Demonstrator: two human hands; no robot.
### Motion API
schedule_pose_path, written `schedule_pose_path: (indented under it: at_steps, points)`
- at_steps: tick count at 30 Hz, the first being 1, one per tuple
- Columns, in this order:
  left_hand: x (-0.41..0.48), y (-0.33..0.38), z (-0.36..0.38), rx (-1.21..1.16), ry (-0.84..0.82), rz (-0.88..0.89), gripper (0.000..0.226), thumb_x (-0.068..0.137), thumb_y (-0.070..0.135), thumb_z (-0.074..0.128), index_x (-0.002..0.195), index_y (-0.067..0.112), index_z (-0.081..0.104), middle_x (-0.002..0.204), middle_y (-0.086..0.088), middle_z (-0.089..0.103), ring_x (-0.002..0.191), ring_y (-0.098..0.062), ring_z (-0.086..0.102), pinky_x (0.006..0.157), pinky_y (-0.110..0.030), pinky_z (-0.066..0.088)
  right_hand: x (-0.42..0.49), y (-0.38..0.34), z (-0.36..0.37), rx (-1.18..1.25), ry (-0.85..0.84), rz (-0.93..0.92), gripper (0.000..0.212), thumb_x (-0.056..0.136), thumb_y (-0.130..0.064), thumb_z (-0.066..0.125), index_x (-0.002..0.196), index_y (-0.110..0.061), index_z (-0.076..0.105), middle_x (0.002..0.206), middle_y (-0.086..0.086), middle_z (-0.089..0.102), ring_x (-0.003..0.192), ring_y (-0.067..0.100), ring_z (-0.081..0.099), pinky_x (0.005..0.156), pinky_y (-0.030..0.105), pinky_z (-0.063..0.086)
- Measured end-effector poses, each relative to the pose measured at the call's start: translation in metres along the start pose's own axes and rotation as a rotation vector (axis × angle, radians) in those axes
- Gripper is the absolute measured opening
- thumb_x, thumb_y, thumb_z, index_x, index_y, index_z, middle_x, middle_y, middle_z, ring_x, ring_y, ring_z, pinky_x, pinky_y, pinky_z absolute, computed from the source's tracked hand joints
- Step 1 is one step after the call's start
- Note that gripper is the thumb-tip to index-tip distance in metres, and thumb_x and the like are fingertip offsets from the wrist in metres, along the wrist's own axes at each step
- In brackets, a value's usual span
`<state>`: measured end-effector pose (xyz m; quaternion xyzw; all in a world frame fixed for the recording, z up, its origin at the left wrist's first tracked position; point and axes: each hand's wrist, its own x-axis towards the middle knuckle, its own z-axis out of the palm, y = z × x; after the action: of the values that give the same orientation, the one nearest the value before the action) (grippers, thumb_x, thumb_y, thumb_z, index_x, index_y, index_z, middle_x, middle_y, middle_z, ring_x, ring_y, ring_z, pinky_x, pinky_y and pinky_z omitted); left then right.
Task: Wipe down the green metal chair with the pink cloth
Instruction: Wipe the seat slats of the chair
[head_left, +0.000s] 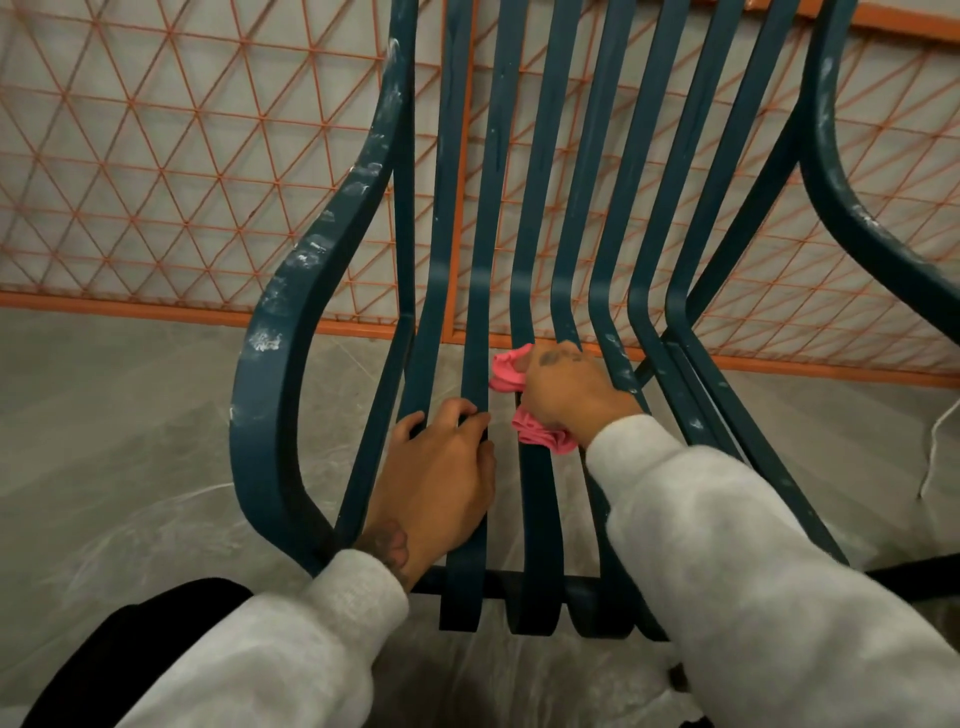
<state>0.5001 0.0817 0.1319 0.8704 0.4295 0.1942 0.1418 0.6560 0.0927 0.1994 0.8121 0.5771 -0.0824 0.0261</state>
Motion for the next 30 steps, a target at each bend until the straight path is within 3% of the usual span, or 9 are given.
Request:
schedule_pose_path:
  at_steps: [3, 6, 9, 16, 20, 24, 30]
  points:
    - [0.0, 0.001, -0.001, -0.011, 0.016, 0.009, 0.034, 0.102, 0.032, 0.042, 0.131, 0.026, 0.06, 0.133, 0.01, 0.051, 0.115, -0.009, 0.056, 0.117, -0.037, 0.02, -0.033, 0.002, 0.011, -0.054, 0.008, -0.065, 0.047, 0.092, -0.022, 0.059, 0.134, -0.007, 0.042, 0.122, 0.014, 0.052, 0.114, 0.029, 0.05, 0.095, 0.035, 0.044]
    - [0.0, 0.001, 0.002, -0.024, 0.033, 0.01, 0.03, 0.101, 0.03, 0.046, 0.125, 0.027, 0.063, 0.127, 0.008, 0.054, 0.107, -0.011, 0.06, 0.116, -0.04, 0.025, -0.062, 0.001, 0.023, -0.072, 0.043, -0.12, 0.036, 0.092, -0.025, 0.059, 0.125, -0.012, 0.052, 0.11, 0.008, 0.059, 0.1, 0.024, 0.056, 0.087, 0.032, 0.048]
    - [0.0, 0.002, 0.004, -0.019, 0.041, 0.005, 0.028, 0.101, 0.03, 0.046, 0.123, 0.026, 0.064, 0.126, 0.008, 0.054, 0.103, -0.013, 0.061, 0.115, -0.04, 0.024, -0.063, 0.001, 0.024, -0.04, 0.04, -0.118, 0.033, 0.095, -0.022, 0.054, 0.127, -0.014, 0.054, 0.115, 0.009, 0.059, 0.105, 0.024, 0.055, 0.09, 0.031, 0.045]
    - [-0.001, 0.003, 0.001, 0.004, 0.012, -0.007, 0.038, 0.103, 0.034, 0.04, 0.137, 0.026, 0.055, 0.137, 0.01, 0.048, 0.116, -0.01, 0.056, 0.118, -0.037, 0.018, -0.006, 0.008, 0.006, 0.028, 0.024, -0.02, 0.049, 0.094, -0.01, 0.054, 0.142, -0.012, 0.043, 0.133, 0.015, 0.047, 0.121, 0.031, 0.048, 0.101, 0.036, 0.042]
    - [0.002, -0.001, 0.0, -0.047, 0.015, -0.022, 0.035, 0.102, 0.033, 0.046, 0.133, 0.027, 0.06, 0.137, 0.009, 0.051, 0.119, -0.01, 0.054, 0.118, -0.036, 0.02, -0.023, 0.005, 0.016, -0.079, 0.08, -0.087, 0.038, 0.097, -0.011, 0.047, 0.133, -0.004, 0.043, 0.125, 0.016, 0.052, 0.116, 0.03, 0.049, 0.095, 0.035, 0.042]
    - [0.007, -0.001, -0.002, -0.086, 0.041, -0.057, 0.034, 0.099, 0.032, 0.054, 0.13, 0.024, 0.064, 0.133, 0.004, 0.058, 0.117, -0.018, 0.058, 0.112, -0.044, 0.034, -0.055, 0.005, 0.026, -0.068, 0.129, -0.138, 0.032, 0.094, -0.01, 0.048, 0.127, -0.01, 0.051, 0.115, 0.012, 0.058, 0.104, 0.028, 0.055, 0.084, 0.032, 0.044]
    - [0.004, 0.0, -0.002, -0.041, 0.04, -0.058, 0.037, 0.1, 0.033, 0.052, 0.134, 0.023, 0.06, 0.135, 0.003, 0.055, 0.118, -0.019, 0.054, 0.11, -0.038, 0.029, -0.025, 0.008, 0.024, -0.037, 0.083, -0.093, 0.038, 0.093, -0.016, 0.053, 0.131, -0.012, 0.051, 0.123, 0.013, 0.054, 0.113, 0.03, 0.051, 0.094, 0.036, 0.045]
